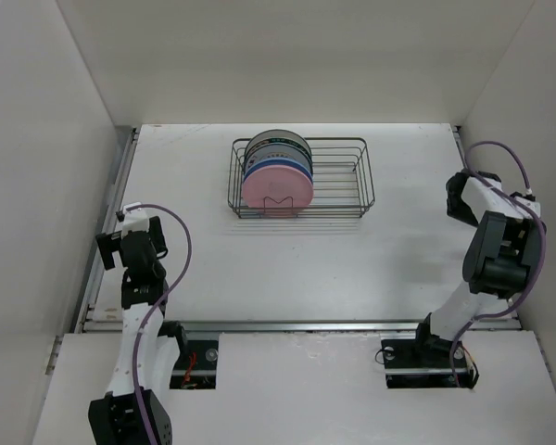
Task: Unload the plates from the dish rack
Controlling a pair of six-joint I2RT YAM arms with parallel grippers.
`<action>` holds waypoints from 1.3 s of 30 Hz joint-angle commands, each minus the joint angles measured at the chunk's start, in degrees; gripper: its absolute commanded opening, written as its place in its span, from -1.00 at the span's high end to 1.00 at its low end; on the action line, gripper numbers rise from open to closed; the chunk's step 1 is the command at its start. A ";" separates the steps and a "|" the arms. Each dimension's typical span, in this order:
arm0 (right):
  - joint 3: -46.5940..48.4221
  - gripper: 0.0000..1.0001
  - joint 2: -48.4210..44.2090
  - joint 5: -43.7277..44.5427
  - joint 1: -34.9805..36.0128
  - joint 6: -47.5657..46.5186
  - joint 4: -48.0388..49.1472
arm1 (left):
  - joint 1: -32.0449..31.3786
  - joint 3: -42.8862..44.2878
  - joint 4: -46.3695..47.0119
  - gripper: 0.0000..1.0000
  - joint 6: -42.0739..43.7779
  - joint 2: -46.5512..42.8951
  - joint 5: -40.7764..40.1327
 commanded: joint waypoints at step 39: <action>32.55 -0.06 9.24 -57.81 54.81 -124.23 53.94 | -18.33 106.40 -70.49 -0.53 -7.41 71.99 38.92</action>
